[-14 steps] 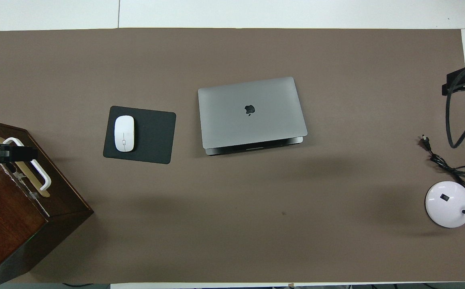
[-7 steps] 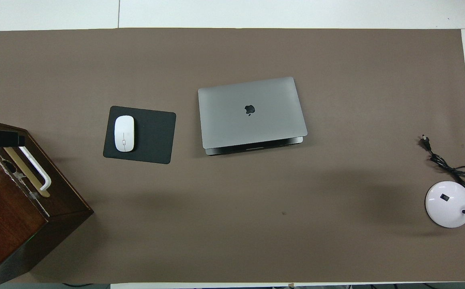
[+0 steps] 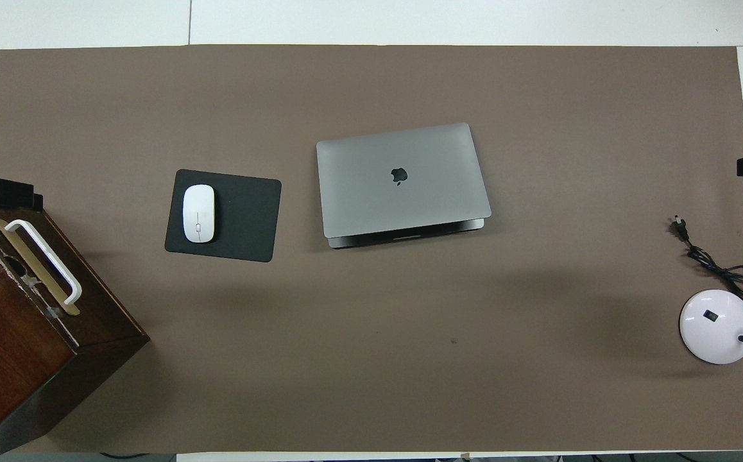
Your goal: Close laptop with both arms
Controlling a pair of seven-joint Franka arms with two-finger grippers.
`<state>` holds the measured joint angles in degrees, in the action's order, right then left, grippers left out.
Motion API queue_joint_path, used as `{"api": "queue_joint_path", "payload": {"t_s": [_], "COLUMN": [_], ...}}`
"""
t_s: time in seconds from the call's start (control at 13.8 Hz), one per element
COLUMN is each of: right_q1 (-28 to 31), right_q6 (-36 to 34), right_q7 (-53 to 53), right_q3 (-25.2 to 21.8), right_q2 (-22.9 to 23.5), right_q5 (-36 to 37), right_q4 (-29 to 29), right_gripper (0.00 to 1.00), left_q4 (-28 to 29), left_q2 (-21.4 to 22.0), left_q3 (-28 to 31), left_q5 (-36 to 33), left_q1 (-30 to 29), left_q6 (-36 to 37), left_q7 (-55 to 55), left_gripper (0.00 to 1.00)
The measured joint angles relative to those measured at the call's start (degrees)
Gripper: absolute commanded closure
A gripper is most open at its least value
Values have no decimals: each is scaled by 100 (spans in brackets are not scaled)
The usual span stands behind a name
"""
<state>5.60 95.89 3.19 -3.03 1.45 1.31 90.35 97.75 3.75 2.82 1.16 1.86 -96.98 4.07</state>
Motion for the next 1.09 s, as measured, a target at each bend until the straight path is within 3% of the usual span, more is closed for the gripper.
{"api": "queue_joint_path", "payload": {"t_s": [1.09], "right_q1": [-25], "right_q6": [-99], "right_q7": [-523], "right_q3": [267], "right_q2": [-30], "right_q5": [-8], "right_q4": [0], "right_gripper": [0], "left_q4": [-72], "left_q2": [-163], "left_q3": [-145], "left_q5": [0], "left_q1": [-13], "left_q6": [476], "left_q7": [-219], "left_gripper": [0]}}
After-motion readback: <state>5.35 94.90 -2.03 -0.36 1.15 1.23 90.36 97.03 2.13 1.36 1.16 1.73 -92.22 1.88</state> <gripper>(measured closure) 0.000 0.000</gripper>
